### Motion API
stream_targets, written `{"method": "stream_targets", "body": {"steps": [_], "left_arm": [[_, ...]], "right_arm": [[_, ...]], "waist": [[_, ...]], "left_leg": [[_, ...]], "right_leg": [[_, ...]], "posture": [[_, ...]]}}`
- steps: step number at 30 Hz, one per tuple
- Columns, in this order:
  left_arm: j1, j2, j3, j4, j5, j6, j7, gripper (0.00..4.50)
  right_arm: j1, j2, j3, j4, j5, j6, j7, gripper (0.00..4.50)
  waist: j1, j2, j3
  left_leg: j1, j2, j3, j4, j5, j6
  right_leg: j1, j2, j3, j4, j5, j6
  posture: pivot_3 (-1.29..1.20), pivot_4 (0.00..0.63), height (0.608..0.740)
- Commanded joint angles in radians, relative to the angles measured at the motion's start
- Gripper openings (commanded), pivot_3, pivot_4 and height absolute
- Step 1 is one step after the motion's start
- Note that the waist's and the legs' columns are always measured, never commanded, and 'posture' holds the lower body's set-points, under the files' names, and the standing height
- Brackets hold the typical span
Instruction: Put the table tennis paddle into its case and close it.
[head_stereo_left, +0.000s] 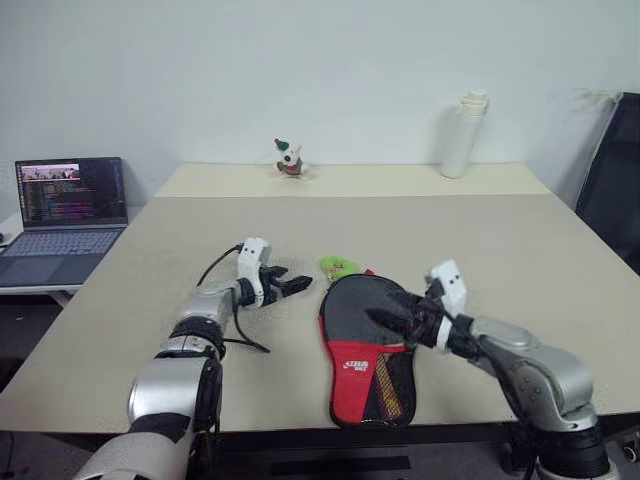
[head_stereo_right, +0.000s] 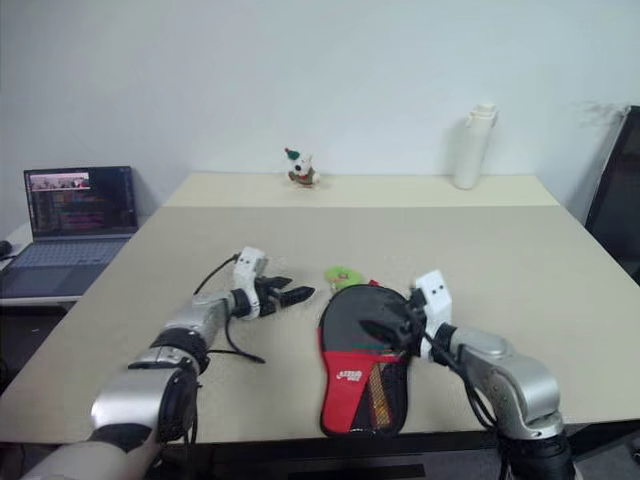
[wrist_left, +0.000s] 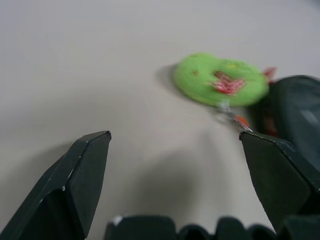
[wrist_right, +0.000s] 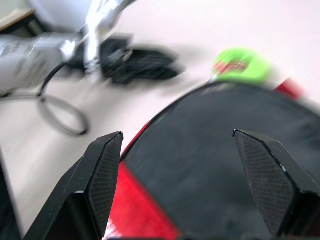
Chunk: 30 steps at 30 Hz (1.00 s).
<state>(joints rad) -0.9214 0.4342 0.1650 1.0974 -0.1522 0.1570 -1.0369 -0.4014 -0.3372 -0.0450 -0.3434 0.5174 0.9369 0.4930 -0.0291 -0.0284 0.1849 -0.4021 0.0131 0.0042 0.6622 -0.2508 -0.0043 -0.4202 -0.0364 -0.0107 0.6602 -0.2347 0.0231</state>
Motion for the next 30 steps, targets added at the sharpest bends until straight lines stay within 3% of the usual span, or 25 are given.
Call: {"method": "stream_targets", "body": {"steps": [1,5,11,21,24,30], "left_arm": [[0.116,0.048,0.021,-0.279,-0.099,0.128,-0.106,4.49],[0.259,0.084,0.015,-0.567,-0.173,0.268,-0.107,4.49],[0.352,0.119,-0.002,-0.832,-0.241,0.388,-0.092,4.49],[0.366,0.134,-0.026,-0.967,-0.291,0.456,-0.066,4.49],[0.361,0.136,-0.035,-0.966,-0.295,0.456,-0.060,4.50],[0.358,0.134,-0.050,-0.963,-0.301,0.451,-0.053,4.50]], "right_arm": [[-0.052,-0.006,-0.019,0.157,-0.070,-0.113,-0.028,3.85],[-0.148,0.012,-0.007,0.415,-0.152,-0.253,-0.043,3.85],[-0.344,0.066,-0.005,0.823,-0.214,-0.414,-0.007,3.85],[-0.445,0.089,0.020,1.106,-0.264,-0.508,0.107,3.85],[-0.450,0.100,0.039,1.112,-0.271,-0.513,0.174,3.26],[-0.441,0.114,0.053,1.087,-0.275,-0.517,0.230,1.15]], "waist": [[-0.001,0.000,0.000],[-0.001,0.000,0.000],[-0.002,0.000,0.000],[-0.002,0.000,0.000],[-0.004,0.000,0.000],[-0.009,0.000,0.000]], "left_leg": [[0.000,0.000,0.000,0.000,0.000,0.000],[0.000,0.000,0.001,0.000,0.000,0.000],[0.001,0.000,0.001,0.001,0.000,0.000],[0.002,0.000,0.001,0.000,0.000,0.000],[0.003,0.001,0.001,0.000,0.000,0.000],[0.002,0.002,0.001,0.000,0.000,0.000]], "right_leg": [[0.000,0.000,0.000,0.000,0.000,0.000],[0.000,-0.001,0.001,0.001,0.000,0.000],[0.000,-0.001,0.002,0.002,0.000,-0.001],[0.001,-0.001,0.002,0.002,0.000,-0.001],[0.001,-0.001,0.002,0.003,0.000,-0.001],[0.000,0.000,0.002,0.003,0.000,-0.001]], "posture": [[0.00,0.150,0.740],[0.00,0.150,0.740],[0.00,0.150,0.740],[0.00,0.150,0.740],[0.00,0.150,0.740],[0.00,0.150,0.740]]}}
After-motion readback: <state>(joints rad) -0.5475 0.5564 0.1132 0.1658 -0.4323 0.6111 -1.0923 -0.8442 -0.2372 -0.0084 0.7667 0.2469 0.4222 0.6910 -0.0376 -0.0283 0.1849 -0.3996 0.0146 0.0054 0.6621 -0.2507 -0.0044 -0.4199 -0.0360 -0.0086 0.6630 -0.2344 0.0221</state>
